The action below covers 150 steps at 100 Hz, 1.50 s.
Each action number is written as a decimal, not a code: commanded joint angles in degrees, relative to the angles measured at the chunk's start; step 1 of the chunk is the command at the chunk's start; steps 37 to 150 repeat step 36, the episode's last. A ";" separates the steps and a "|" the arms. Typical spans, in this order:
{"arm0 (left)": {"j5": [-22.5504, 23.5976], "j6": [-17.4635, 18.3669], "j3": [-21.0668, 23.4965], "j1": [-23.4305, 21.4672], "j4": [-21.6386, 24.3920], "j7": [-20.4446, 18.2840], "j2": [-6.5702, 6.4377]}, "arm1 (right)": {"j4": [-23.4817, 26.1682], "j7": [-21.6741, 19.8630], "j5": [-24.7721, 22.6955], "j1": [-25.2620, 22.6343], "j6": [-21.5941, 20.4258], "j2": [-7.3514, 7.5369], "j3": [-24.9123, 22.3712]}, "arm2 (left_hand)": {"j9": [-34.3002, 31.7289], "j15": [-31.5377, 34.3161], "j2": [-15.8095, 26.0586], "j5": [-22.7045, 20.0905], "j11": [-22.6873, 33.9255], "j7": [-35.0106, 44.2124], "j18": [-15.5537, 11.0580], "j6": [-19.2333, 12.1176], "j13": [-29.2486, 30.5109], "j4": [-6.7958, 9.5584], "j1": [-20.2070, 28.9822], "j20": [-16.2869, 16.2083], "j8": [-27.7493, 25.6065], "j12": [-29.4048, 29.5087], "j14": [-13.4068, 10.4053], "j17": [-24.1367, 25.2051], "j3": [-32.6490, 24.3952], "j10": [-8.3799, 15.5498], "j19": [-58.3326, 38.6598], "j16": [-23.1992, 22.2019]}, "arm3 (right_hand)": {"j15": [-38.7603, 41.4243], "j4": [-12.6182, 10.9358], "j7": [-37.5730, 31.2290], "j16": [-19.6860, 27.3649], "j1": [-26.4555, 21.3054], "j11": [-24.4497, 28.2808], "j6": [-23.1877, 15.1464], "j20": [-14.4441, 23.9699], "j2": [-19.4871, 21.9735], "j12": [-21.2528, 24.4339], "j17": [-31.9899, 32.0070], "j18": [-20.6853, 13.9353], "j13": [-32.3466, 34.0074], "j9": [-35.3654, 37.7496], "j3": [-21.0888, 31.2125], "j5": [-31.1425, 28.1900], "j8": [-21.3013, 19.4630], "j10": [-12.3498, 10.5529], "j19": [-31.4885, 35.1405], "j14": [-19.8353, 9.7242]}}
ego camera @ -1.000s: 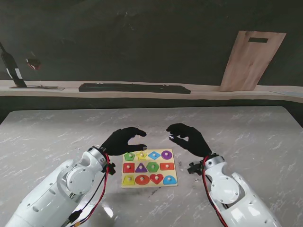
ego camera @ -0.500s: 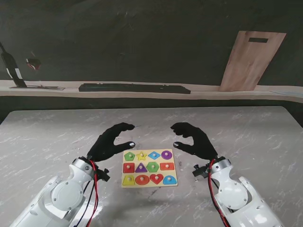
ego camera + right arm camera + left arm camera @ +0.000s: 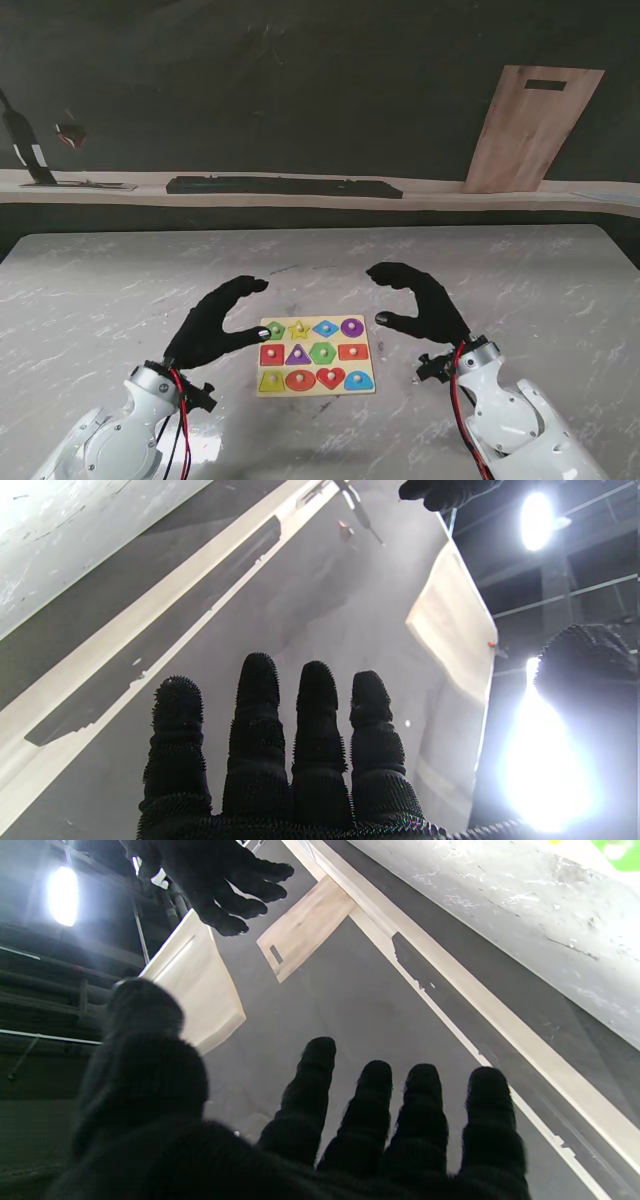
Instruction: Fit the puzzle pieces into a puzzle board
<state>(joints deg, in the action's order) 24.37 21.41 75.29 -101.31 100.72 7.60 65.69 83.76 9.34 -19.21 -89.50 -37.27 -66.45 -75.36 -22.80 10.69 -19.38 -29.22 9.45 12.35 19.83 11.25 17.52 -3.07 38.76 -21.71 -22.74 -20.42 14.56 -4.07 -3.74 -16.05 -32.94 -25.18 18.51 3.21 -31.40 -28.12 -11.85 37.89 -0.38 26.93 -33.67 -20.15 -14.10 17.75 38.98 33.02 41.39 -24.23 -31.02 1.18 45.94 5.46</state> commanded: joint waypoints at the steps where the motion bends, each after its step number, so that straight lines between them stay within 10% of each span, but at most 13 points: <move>1: 0.08 1.22 0.21 -0.55 0.42 0.34 -0.46 | 0.34 -0.39 -0.06 -0.47 -0.14 0.22 0.03 | 0.61 -1.46 -2.23 2.07 -1.13 -0.28 -3.56 -1.97 0.27 1.54 -2.56 -2.59 -1.27 -0.83 -3.38 -0.28 -5.62 1.81 3.19 0.44 | -1.18 0.78 2.00 0.51 2.77 -0.95 1.01 0.08 1.01 0.49 0.72 -0.66 -0.68 -0.80 0.42 -1.24 0.81 0.32 -0.95 -0.53; 150: 0.27 2.38 0.33 -1.26 0.47 4.26 0.39 | 0.29 0.03 0.19 -0.17 1.03 0.05 0.49 | -0.77 -1.08 -2.04 0.95 -0.86 1.23 -3.78 -2.02 1.21 1.11 -3.24 -1.55 -1.31 -0.33 -2.57 -1.32 -7.67 1.59 4.77 0.34 | -0.79 0.92 3.08 -0.09 4.73 -1.06 1.15 0.76 2.52 0.51 0.84 -0.11 -0.42 -0.08 0.95 -2.40 0.79 0.67 -0.81 -0.19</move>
